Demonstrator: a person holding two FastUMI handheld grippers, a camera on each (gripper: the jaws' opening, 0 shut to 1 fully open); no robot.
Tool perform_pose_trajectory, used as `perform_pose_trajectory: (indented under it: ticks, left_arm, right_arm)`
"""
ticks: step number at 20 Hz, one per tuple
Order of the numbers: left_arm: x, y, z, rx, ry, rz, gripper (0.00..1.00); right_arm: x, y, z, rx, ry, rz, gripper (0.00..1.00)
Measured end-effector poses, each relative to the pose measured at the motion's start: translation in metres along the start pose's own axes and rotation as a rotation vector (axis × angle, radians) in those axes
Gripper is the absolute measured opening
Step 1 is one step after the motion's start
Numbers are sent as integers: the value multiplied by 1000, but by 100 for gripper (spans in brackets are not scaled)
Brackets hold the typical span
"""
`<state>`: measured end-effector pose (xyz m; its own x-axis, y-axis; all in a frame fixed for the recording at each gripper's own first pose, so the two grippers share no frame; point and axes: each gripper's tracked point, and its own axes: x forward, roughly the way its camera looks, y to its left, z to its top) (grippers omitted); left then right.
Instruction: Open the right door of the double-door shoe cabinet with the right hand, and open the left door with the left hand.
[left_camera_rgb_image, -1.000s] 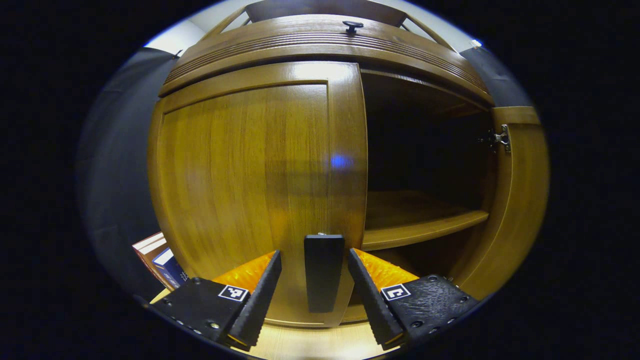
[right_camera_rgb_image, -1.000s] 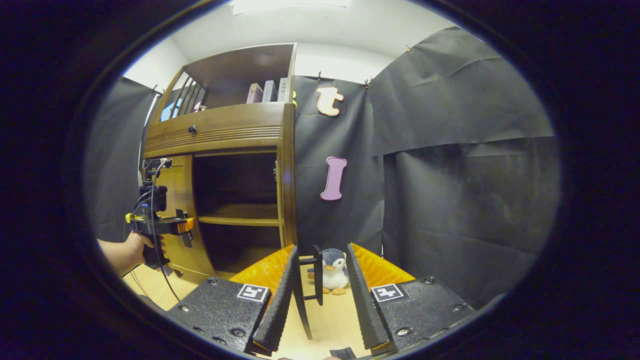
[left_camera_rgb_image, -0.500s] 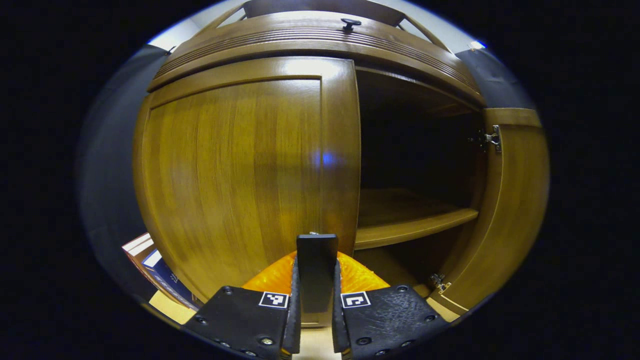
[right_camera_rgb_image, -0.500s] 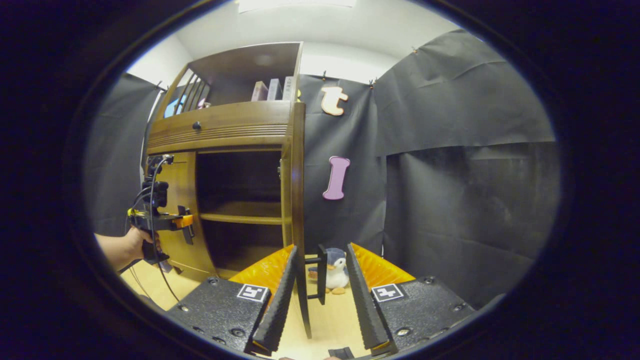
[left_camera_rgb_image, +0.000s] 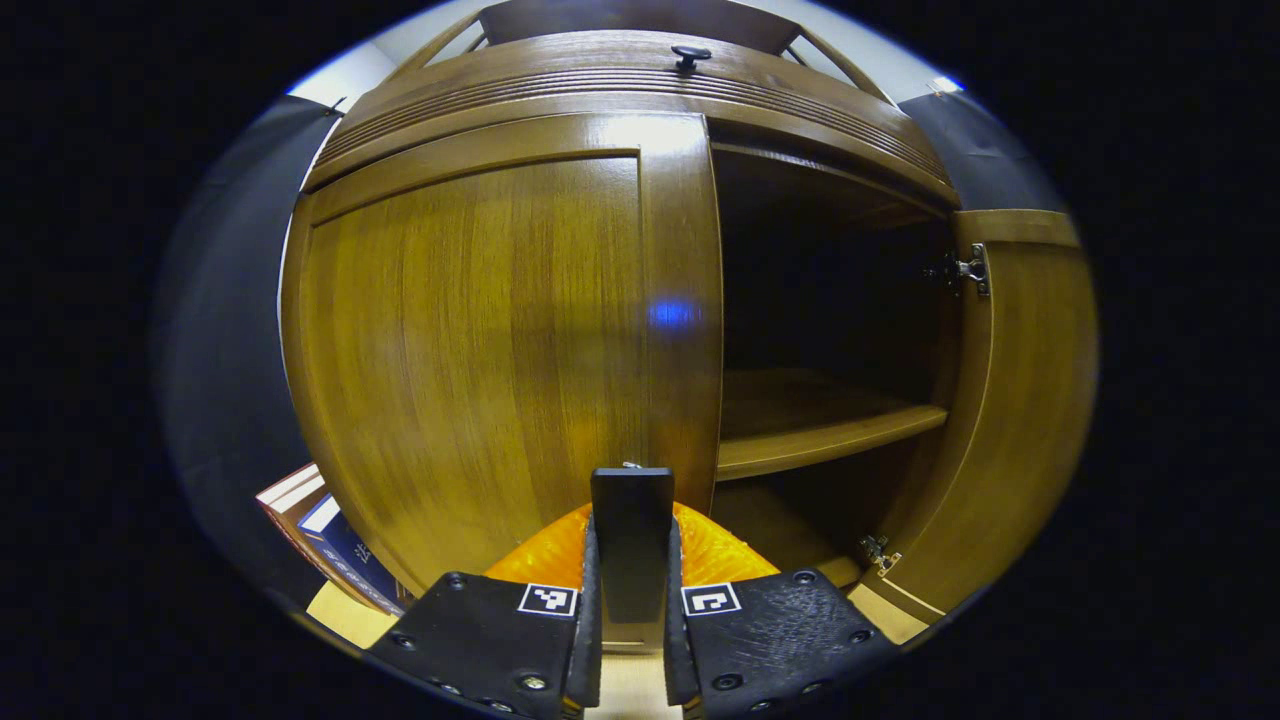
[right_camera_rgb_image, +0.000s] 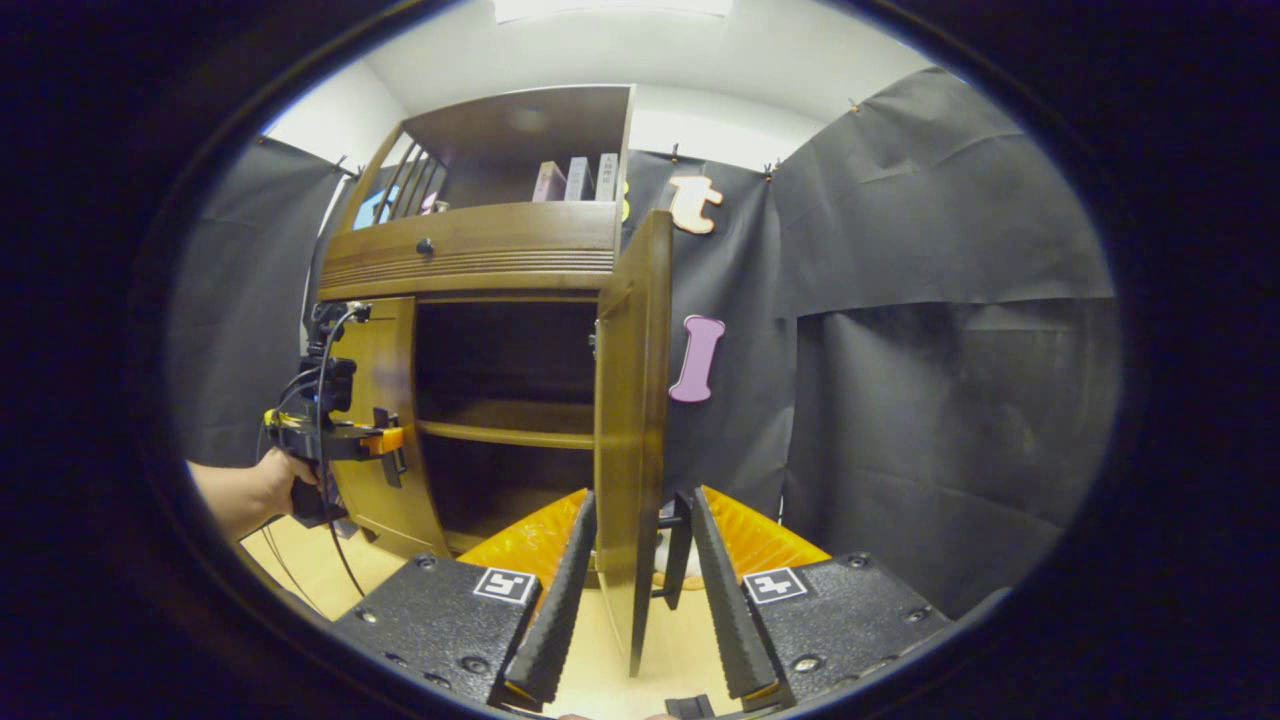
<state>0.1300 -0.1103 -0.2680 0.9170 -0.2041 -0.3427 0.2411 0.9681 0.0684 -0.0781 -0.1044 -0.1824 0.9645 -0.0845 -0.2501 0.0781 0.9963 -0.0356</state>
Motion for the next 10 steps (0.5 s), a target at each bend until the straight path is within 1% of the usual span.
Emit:
perform_pose_trajectory:
  ticks: [6, 10]
  left_arm:
    - [-17, 1, -4, 4, 10, -15, 24]
    - [-31, 4, -6, -1, 11, -14, 24]
  right_arm:
    - [4, 14, -5, -16, 14, 25, 63]
    - [4, 15, -5, -20, 9, 11, 63]
